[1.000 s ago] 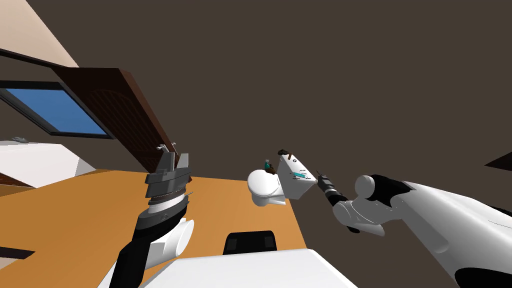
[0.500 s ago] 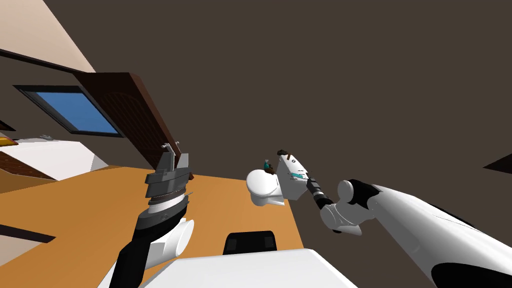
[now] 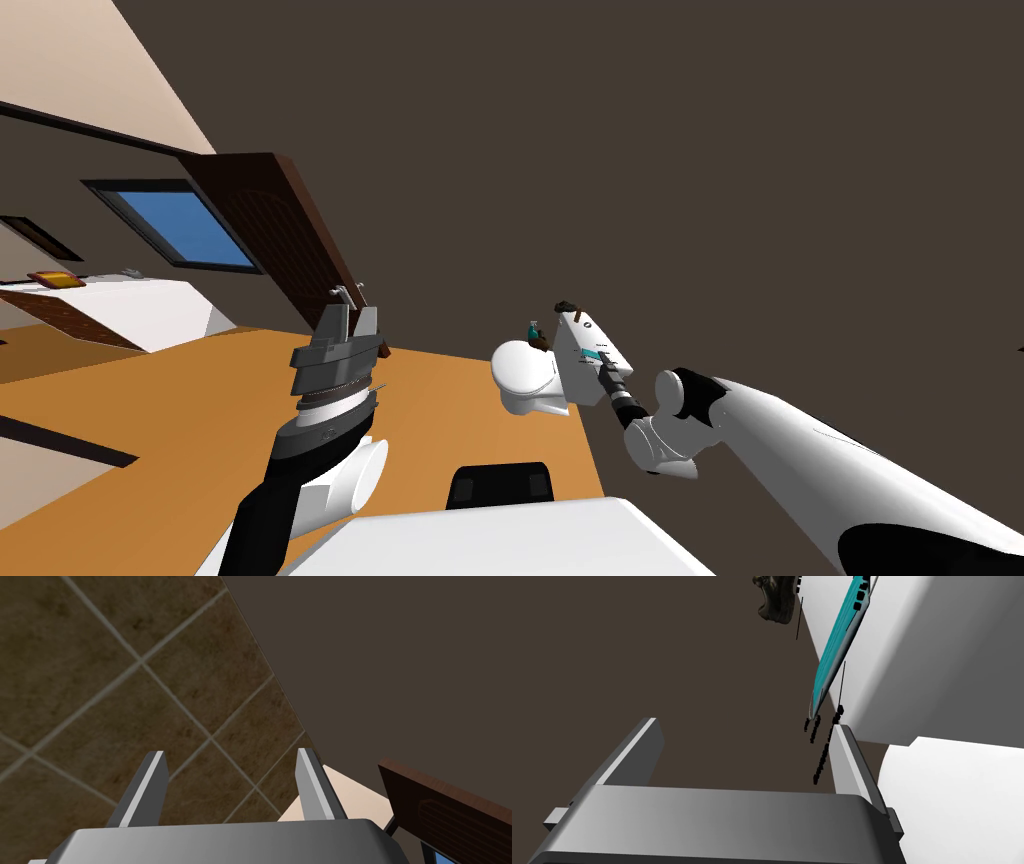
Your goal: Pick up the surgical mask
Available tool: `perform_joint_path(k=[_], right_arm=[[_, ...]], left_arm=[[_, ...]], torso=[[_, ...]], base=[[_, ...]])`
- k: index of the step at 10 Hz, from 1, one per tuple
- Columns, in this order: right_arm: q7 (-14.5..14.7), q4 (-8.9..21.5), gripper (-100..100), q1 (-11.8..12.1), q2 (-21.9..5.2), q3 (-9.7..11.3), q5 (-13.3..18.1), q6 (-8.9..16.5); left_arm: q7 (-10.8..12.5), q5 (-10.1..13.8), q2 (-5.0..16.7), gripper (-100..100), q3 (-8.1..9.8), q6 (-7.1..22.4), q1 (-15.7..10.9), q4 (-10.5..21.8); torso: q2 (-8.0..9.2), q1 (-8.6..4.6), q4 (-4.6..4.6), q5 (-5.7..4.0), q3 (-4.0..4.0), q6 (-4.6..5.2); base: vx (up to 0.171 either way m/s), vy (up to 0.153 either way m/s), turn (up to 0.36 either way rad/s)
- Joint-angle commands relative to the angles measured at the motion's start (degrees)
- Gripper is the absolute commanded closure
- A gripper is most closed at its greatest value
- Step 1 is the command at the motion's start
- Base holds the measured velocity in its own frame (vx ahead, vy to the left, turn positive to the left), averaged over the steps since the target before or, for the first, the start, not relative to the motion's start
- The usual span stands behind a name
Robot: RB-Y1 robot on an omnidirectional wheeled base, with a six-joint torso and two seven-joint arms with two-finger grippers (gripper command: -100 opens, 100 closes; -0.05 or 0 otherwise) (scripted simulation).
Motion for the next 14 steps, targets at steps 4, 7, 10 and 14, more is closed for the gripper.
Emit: perform_joint_path(k=[4,7,10,14], right_arm=[[0.0,3.9,-100,6.7,-7.9,-3.0,-0.8,4.5],[-2.8,6.8,-100,6.5,-7.8,-0.6,-1.3,3.1],[-5.9,9.7,-100,6.7,-8.0,1.8,-1.8,2.1],[-10.3,14.0,-100,6.9,-8.2,5.3,-2.7,0.5]], left_arm=[[0.0,0.0,0.0,0,0.0,0.0,0.0,0.0],[0.0,0.0,0.0,0,-0.01,0.0,0.0,0.0],[0.0,0.0,0.0,0,-0.01,0.0,0.0,0.0],[0.0,0.0,0.0,0,-0.01,0.0,0.0,0.0]], torso=[[-0.28,-0.13,-0.06,-0.03,-0.16,-0.01],[-0.29,-0.12,-0.05,0.0,-0.18,0.01],[-0.48,-0.11,-0.06,0.09,-0.27,0.11],[-0.54,-0.27,-0.01,0.13,-0.28,0.13]], base=[[0.105,-0.095,0.109],[0.035,0.005,-0.022],[0.027,0.077,-0.069],[0.028,0.065,-0.059]])
